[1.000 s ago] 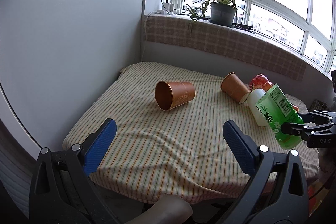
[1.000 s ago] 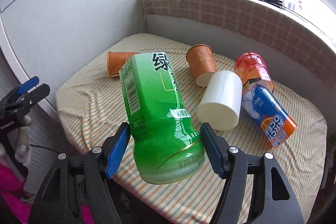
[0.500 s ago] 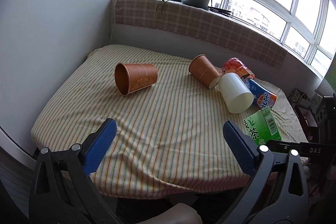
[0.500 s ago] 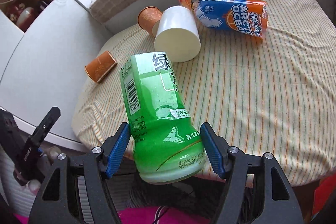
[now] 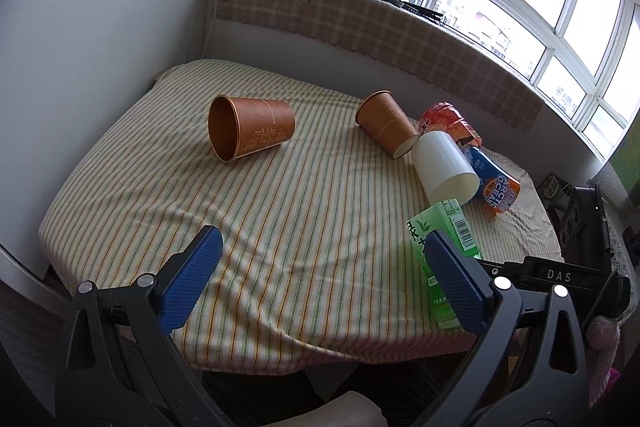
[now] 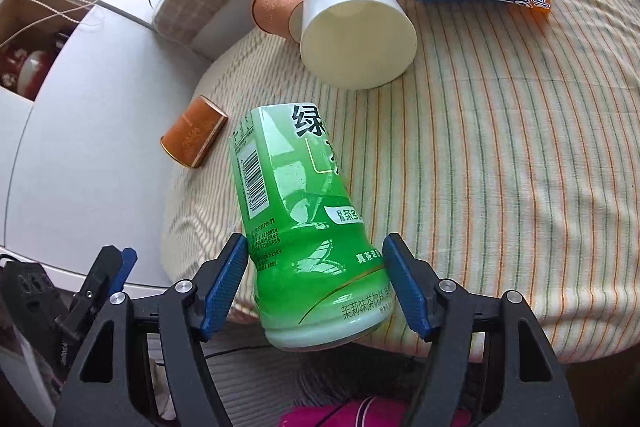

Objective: Flip cup upright
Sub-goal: 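Lift the green bottle with the right gripper toward the left gripper, then close the left gripper on the green bottle while the right gripper releases it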

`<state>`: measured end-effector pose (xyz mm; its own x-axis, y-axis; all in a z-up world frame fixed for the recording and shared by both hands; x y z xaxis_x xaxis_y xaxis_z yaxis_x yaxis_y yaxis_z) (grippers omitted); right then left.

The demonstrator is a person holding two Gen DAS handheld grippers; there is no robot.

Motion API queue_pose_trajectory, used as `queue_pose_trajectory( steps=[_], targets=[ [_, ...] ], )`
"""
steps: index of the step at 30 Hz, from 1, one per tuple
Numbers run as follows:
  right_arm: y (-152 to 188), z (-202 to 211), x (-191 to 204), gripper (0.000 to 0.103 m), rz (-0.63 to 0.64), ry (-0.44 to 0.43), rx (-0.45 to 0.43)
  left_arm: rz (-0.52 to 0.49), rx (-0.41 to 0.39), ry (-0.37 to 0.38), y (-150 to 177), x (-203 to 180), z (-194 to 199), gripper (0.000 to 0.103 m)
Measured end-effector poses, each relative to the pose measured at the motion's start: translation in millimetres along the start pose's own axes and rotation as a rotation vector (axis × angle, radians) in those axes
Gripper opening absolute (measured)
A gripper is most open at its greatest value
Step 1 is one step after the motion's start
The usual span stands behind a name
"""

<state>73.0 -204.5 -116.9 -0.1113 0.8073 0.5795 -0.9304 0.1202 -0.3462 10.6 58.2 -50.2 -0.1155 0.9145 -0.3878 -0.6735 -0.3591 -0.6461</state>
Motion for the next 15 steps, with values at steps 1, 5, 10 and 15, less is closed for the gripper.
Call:
queue_pose_trajectory(
  steps=[1,5,10,15],
  targets=[
    [3.3,3.1,-2.2,0.07,0.003,0.006,-0.002,0.009,0.011,0.01,-1.0,0.5,-2.9,0.103],
    [0.5,3.6,-3.9,0.07,0.015,-0.016,0.007,0.073,0.096,0.081,-0.2,3.3,-16.0,0.103],
    [7.3,27.1,-3.2,0.07,0.083,-0.018,-0.055,0.092,0.163,0.118,4.4,-5.8,-29.0,0.101],
    [24.5,65.1,0.0,0.07,0.207,0.118,-0.16,0.16,0.271,0.218,5.4,-19.3,-46.7,0.095]
  ],
)
Point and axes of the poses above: each gripper's, at about its wrist camera, not at the fingertips, and z roughly against the way its jaws point, x to its left, y to its underside, the point moved 1 cm from there along -z, roughly the way its jaws point, and after that the axes turned 8 degrees about z, right-handed, at the moved point
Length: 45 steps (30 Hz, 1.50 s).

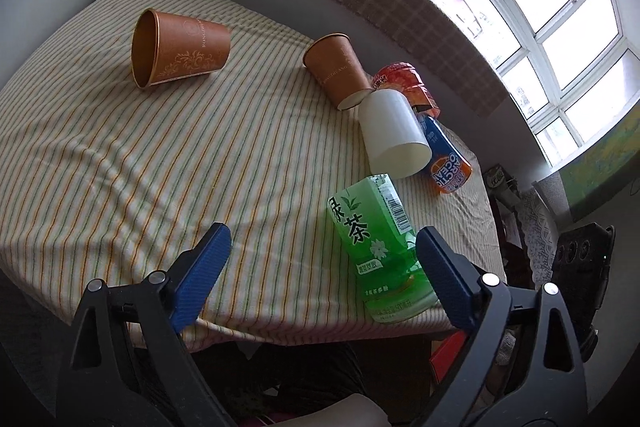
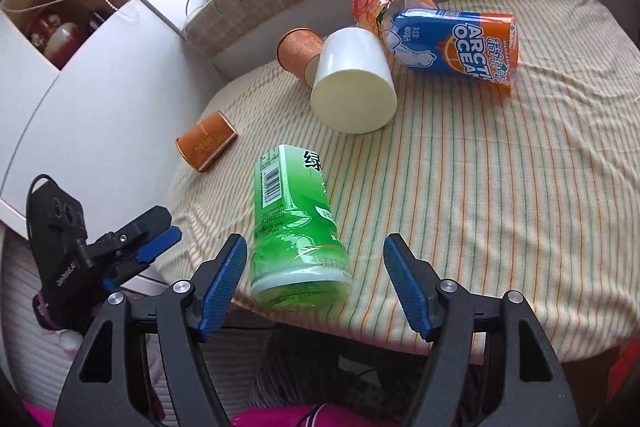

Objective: Flip cup upright
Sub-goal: 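Close the left gripper on the green bottle while the right gripper releases it, then rotate the held green bottle upright with the left gripper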

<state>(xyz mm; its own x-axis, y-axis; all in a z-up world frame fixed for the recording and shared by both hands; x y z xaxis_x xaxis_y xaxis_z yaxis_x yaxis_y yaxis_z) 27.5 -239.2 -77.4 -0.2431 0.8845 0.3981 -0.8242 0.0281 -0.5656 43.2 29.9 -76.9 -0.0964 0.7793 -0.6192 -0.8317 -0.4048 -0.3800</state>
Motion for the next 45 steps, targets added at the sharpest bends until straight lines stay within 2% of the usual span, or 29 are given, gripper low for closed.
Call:
queue_pose_trajectory(
  steps=[2,4,10,17,28,31,35,45],
  targets=[
    [7.9,15.7,2.9,0.07,0.072,0.128,-0.048,0.038,0.035,0.032,-1.2,-2.0,-9.4,0.094],
    [14.7,27.2,-1.8,0.07,0.093,0.201,-0.069,0.074,0.068,0.057,-2.7,-4.2,-18.9,0.094],
    [31.0,40.9,-36.6,0.071,-0.009,0.275,-0.079,0.172,0.171,0.126,-5.0,-10.2,-46.4,0.085],
    [36.2,49.9,-60.0,0.071,-0.08,0.292,-0.084,0.257,0.234,0.159,-7.5,-10.1,-72.7,0.083],
    [36.4,47.1,-63.8,0.071,-0.074,0.278,-0.086,0.266,0.26,0.128,-6.4,-11.5,-95.5,0.079],
    [36.5,47.2,-66.6,0.071,-0.083,0.282,-0.088,0.255,0.274,0.115,-6.6,-11.4,-101.4,0.069],
    [37.5,48.7,-69.3,0.071,-0.09,0.289,-0.091,0.265,0.281,0.119,-7.7,-9.0,-108.2,0.066],
    [37.1,51.1,-71.2,0.071,-0.102,0.298,-0.098,0.141,0.197,0.086,-12.4,-31.2,-90.0,0.065]
  ],
)
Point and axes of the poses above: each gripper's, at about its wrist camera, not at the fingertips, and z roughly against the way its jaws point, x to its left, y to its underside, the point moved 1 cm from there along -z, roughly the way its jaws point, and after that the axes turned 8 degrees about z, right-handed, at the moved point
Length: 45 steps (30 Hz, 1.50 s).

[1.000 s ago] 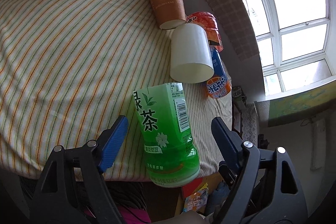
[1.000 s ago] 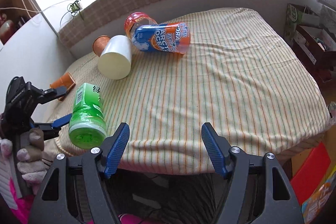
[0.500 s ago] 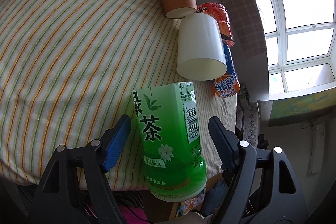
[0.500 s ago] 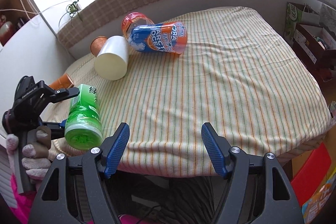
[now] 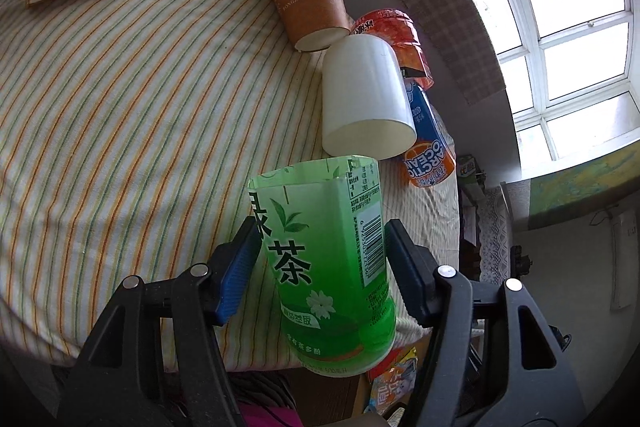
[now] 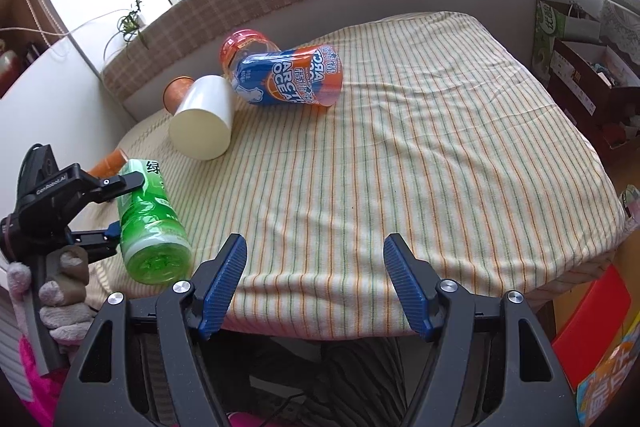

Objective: Flip cup upright
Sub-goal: 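Rotate the held green bottle upright with the left gripper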

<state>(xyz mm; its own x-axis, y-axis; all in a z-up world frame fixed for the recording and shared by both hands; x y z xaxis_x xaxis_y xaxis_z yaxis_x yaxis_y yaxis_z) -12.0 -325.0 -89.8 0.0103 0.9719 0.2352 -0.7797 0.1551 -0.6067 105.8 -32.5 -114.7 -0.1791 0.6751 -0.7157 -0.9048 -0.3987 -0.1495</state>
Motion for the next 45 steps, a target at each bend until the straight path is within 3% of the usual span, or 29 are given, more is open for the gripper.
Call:
queue_pose_trajectory(
  steps=[11,21,29,45],
  targets=[
    [0.6,0.0,2.8,0.07,0.002,-0.001,-0.002,-0.226,-0.177,-0.12,6.1,-30.8,32.1,0.062],
    [0.2,1.4,-0.5,0.071,-0.016,0.005,-0.006,-0.447,-0.31,-0.253,14.9,-65.1,25.5,0.06],
    [0.7,4.3,-3.6,0.07,-0.024,0.012,-0.01,-0.527,-0.341,-0.28,26.4,-77.9,15.4,0.06],
    [0.8,6.3,-1.0,0.07,-0.027,0.014,-0.014,-0.581,-0.306,-0.268,43.9,-85.1,13.3,0.06]
  ],
)
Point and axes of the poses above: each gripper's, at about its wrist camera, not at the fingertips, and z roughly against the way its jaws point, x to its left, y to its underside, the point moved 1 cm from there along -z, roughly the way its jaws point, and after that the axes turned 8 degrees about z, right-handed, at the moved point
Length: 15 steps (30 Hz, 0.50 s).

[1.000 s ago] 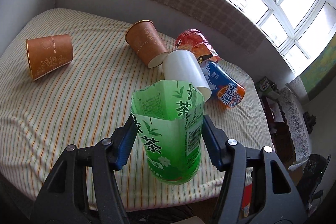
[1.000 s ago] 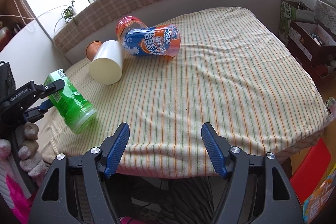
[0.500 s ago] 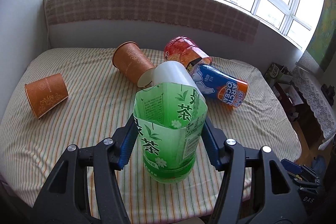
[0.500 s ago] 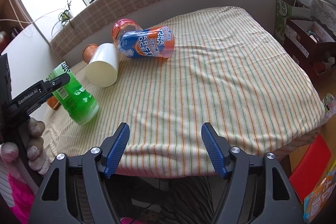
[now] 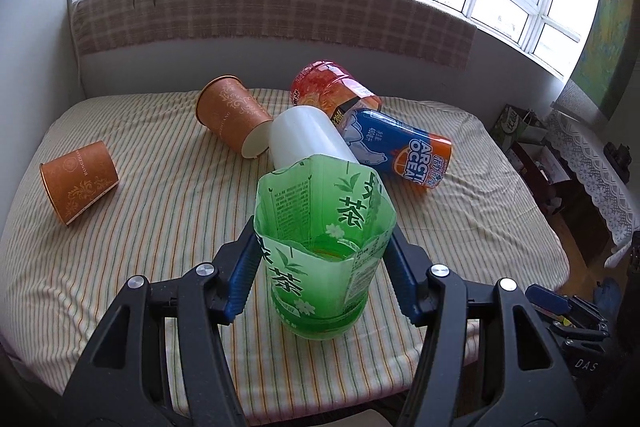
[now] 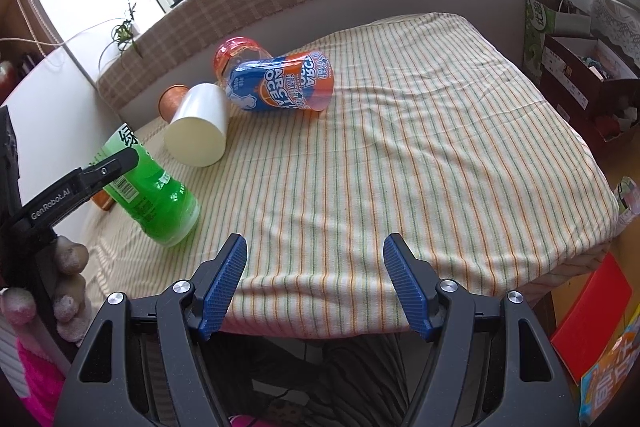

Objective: Flip cup upright
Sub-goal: 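Rotate the held green bottle upright with the left gripper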

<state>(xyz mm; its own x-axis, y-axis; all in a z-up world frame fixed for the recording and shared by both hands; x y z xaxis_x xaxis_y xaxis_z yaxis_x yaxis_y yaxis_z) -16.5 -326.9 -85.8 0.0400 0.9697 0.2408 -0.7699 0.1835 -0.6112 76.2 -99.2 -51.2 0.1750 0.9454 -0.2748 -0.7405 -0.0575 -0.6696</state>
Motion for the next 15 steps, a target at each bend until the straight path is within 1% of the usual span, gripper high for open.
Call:
queue_pose_trajectory(
  steps=[7,9,11,15],
  targets=[
    [0.0,1.6,3.7,0.07,0.004,-0.002,-0.004,0.01,0.022,0.025,4.2,0.7,2.5,0.061],
    [0.2,2.3,4.3,0.07,0.007,-0.002,-0.006,0.023,0.043,0.047,6.0,1.7,1.4,0.062],
    [0.3,3.1,5.5,0.07,0.01,-0.003,-0.007,0.031,0.058,0.062,8.2,2.2,0.7,0.066],
    [-0.2,5.2,7.7,0.07,0.019,0.0,-0.013,0.026,0.066,0.07,12.3,1.3,1.1,0.069]
  ],
)
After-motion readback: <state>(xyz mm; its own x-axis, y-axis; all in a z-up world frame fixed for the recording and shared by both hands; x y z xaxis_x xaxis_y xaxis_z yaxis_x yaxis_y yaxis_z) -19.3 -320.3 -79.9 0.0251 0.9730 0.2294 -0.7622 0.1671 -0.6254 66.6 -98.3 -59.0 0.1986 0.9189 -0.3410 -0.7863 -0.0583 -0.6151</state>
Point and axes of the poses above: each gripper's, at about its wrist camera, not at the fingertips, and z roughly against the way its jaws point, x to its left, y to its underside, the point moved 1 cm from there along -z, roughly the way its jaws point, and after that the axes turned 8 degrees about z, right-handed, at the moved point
